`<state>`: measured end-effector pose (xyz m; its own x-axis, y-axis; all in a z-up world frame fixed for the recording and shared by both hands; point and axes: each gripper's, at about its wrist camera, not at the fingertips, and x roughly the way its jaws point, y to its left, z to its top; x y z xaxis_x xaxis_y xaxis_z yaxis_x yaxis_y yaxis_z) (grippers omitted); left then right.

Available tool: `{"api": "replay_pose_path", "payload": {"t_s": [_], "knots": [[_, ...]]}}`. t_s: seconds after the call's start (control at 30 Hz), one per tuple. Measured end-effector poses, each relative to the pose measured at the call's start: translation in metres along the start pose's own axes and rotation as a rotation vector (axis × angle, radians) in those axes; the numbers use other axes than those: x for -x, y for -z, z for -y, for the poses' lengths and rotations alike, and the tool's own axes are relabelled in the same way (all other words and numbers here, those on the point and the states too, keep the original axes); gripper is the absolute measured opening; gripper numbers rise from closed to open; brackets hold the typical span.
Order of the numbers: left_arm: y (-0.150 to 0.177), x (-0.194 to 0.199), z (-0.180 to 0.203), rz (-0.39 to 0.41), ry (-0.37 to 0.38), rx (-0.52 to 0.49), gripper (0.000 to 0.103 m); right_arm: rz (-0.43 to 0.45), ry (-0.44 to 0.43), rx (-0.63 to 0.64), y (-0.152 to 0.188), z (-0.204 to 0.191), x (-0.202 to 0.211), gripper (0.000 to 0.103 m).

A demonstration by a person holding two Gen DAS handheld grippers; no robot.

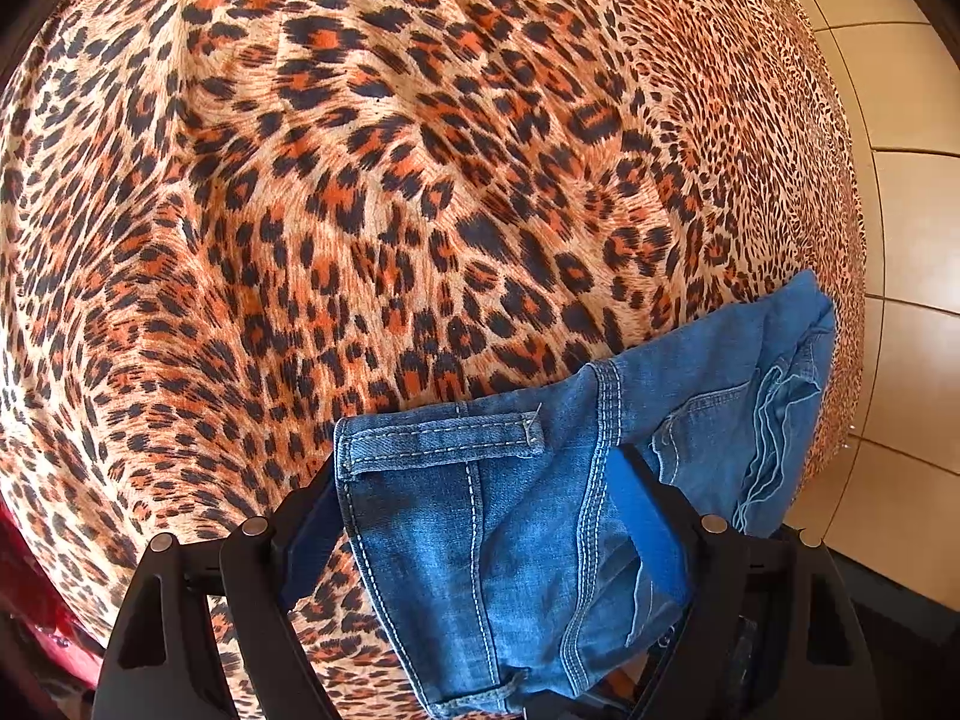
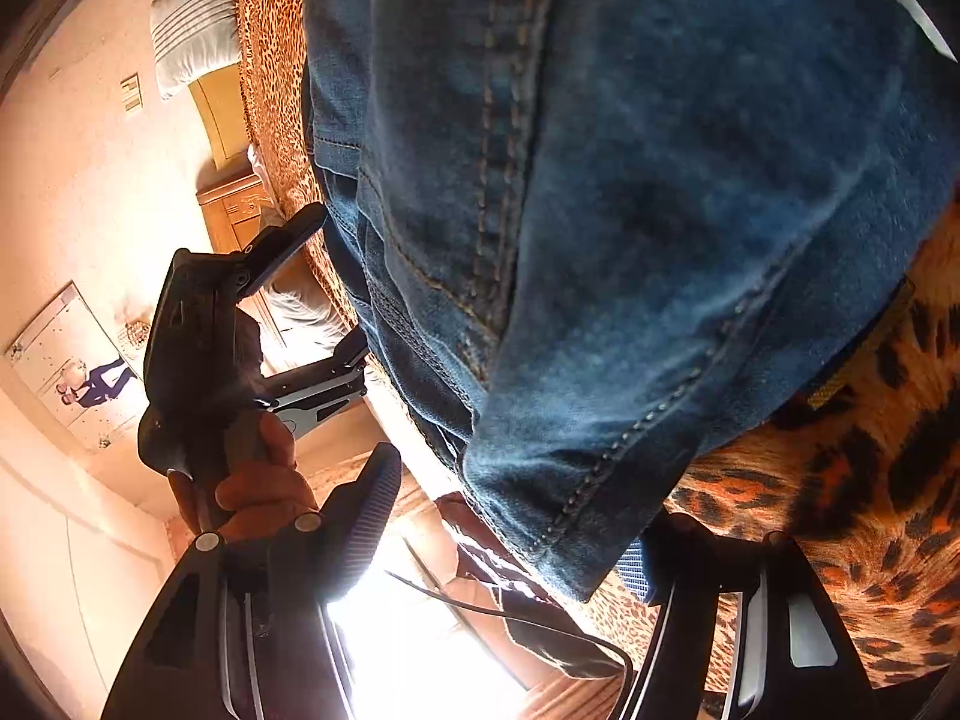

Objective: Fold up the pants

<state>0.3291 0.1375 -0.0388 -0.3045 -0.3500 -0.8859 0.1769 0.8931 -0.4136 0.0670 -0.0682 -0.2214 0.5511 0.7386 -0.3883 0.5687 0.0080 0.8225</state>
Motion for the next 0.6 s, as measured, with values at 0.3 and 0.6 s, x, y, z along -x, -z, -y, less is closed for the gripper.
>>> {"api": "replay_pose_path", "payload": {"t_s": [0.3,0.6], "knots": [[0.017,0.01,0.021,0.056,-0.058,-0.142,0.074,-0.021,0.006,0.035,-0.005,-0.007,-0.006,0.066],[0.031,0.007,0.033,0.068,-0.142,-0.155,0.072,-0.1,0.129,0.204,-0.007,-0.029,-0.005,0.066]]}}
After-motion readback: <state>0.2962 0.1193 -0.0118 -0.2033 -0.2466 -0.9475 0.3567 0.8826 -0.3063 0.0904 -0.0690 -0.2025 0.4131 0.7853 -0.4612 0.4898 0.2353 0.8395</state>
